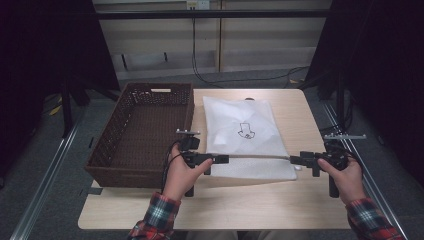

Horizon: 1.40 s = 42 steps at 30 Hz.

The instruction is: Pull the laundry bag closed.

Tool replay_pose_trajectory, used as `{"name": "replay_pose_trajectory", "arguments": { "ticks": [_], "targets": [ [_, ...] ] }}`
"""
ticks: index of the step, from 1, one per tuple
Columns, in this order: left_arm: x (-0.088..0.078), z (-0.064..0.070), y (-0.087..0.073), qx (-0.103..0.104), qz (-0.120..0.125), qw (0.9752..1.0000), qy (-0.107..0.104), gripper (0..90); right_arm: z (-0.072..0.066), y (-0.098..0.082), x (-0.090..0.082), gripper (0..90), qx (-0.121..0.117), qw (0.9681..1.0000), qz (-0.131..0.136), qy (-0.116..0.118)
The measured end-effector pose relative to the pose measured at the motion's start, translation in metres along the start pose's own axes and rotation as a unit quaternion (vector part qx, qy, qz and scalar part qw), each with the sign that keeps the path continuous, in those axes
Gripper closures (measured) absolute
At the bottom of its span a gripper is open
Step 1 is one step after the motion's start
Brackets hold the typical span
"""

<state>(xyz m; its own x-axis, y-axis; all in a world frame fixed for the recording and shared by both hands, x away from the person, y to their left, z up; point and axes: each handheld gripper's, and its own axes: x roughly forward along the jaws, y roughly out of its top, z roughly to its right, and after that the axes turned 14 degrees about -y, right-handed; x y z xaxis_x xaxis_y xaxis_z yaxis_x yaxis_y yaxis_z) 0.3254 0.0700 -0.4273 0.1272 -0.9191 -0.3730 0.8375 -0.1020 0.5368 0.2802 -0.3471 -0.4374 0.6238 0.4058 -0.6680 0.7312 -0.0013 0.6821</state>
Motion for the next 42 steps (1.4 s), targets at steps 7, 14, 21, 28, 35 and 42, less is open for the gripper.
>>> {"name": "replay_pose_trajectory", "arguments": {
  "ticks": [7,14,21,28,35,42],
  "targets": [
    [0.003,0.001,-0.009,0.004,-0.006,1.0000,-0.003,16.8,0.001,-0.009,-0.002,28.7,-0.005,1.0000,0.004,0.002],
    [0.004,-0.002,-0.016,0.013,-0.009,0.9998,-0.012,16.3,0.005,-0.017,-0.005,28.2,-0.012,0.9999,0.007,-0.003],
    [0.004,-0.001,-0.022,0.025,-0.009,0.9995,-0.015,16.1,0.007,-0.025,-0.008,27.9,-0.018,0.9998,0.006,-0.010],
    [0.007,0.002,-0.031,0.040,-0.024,0.9985,-0.028,15.4,0.011,-0.032,-0.011,27.7,-0.017,0.9998,0.008,-0.012],
    [0.008,0.002,-0.038,0.038,-0.029,0.9982,-0.035,15.1,0.015,-0.039,-0.015,27.8,-0.019,0.9996,0.011,-0.017],
    [0.008,0.002,-0.045,0.044,-0.031,0.9978,-0.039,14.9,0.016,-0.046,-0.019,27.6,-0.021,0.9996,0.011,-0.018]
  ]
}}
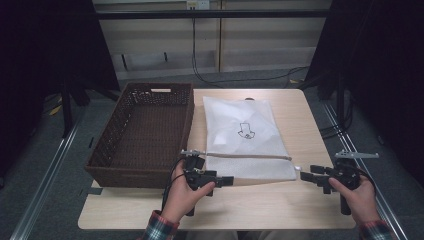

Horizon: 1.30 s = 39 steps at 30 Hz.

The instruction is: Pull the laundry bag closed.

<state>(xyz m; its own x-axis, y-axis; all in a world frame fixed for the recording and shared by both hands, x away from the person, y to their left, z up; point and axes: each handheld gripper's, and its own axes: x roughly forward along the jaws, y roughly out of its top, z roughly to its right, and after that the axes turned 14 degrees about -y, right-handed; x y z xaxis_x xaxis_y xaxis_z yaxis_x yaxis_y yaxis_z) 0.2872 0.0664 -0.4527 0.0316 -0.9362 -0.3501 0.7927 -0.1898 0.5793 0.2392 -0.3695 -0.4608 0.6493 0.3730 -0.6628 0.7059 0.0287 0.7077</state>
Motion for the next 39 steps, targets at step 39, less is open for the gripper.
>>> {"name": "replay_pose_trajectory", "arguments": {
  "ticks": [39],
  "targets": [
    [-0.001,-0.003,-0.018,0.019,0.000,0.9998,-0.003,13.3,0.004,-0.018,-0.006,26.9,-0.019,0.9997,0.002,-0.014]
  ]
}}
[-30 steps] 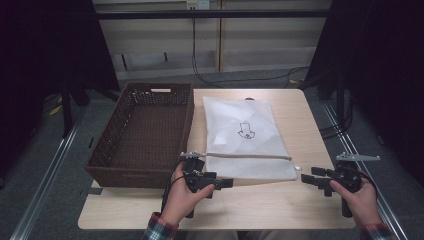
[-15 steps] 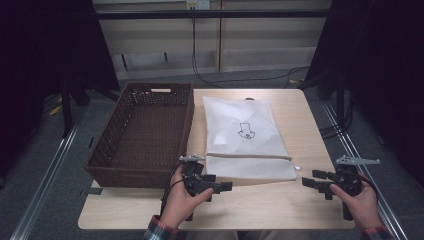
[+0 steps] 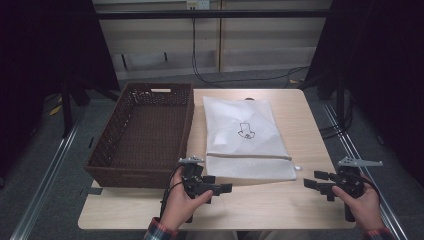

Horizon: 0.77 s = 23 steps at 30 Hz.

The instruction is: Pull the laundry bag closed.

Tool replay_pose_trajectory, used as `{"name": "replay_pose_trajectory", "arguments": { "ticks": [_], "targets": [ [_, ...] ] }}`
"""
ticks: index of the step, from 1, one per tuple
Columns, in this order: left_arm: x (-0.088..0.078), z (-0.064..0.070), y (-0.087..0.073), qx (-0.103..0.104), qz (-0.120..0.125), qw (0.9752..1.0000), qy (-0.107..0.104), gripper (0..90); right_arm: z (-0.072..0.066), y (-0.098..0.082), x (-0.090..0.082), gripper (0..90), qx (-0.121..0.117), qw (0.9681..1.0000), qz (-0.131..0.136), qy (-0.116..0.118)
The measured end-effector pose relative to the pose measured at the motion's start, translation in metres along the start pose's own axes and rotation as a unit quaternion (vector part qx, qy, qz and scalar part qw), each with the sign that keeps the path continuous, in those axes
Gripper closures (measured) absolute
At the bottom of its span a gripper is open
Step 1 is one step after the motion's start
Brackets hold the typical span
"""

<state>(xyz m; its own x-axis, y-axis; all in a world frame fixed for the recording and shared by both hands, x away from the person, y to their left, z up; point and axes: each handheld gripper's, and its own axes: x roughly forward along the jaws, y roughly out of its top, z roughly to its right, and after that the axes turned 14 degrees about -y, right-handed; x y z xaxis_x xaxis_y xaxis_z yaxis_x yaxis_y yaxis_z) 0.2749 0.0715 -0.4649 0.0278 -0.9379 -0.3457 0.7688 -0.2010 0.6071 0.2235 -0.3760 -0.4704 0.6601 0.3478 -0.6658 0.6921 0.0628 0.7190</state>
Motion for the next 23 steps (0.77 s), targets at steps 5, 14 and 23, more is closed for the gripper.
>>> {"name": "replay_pose_trajectory", "arguments": {
  "ticks": [5,14,23],
  "targets": [
    [0.0007,-0.0011,-0.0002,0.007,-0.002,1.0000,0.003,13.2,-0.0006,-0.0005,0.0006,26.6,-0.002,1.0000,0.000,0.000],
    [0.0002,-0.0003,-0.0013,0.018,-0.002,0.9998,0.006,12.7,-0.0003,-0.0016,0.0001,25.7,-0.005,1.0000,-0.002,-0.002],
    [0.0007,-0.0001,-0.0014,0.023,-0.001,0.9997,0.006,12.2,0.0014,-0.0014,0.0000,24.8,-0.009,1.0000,0.002,-0.004]
  ]
}}
